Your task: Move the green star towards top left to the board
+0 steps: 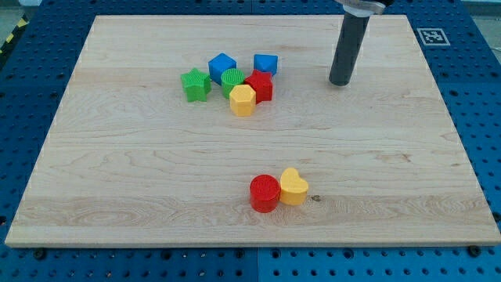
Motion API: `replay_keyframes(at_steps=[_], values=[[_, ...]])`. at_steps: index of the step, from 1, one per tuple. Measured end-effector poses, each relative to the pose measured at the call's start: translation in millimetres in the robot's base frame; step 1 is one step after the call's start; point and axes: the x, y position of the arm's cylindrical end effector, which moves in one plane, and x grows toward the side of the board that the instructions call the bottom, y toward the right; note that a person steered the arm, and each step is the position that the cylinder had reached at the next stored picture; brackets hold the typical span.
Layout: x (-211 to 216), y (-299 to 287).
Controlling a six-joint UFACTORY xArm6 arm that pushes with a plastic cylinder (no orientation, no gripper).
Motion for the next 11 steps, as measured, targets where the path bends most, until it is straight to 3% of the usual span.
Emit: replay_keyframes(at_steps=[3, 4, 6, 7, 9, 11], values=[[16.9, -6.0], [67.3, -42.7], [85.3, -58.2], [102.4, -108.5], [91.2, -225.1], [64.7, -217.5]])
